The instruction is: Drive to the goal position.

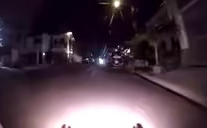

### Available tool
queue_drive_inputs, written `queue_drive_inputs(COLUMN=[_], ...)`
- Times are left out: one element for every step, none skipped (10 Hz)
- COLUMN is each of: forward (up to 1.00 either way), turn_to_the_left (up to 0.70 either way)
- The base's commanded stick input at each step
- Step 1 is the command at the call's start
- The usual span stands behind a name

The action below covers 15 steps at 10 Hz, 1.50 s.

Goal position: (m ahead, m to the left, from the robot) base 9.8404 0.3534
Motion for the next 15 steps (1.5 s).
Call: queue_drive_inputs(forward=[0.6, 0.6, 0.6, 0.6, 0.6, 0.6, 0.6, 0.6, 0.6, 0.6, 0.6, 0.6, 0.6, 0.6, 0.6], turn_to_the_left=[0.0, 0.0, 0.0, 0.0, 0.0, 0.0, 0.0, 0.0, 0.0, 0.0, 0.0, 0.0, 0.0, 0.0, 0.0])
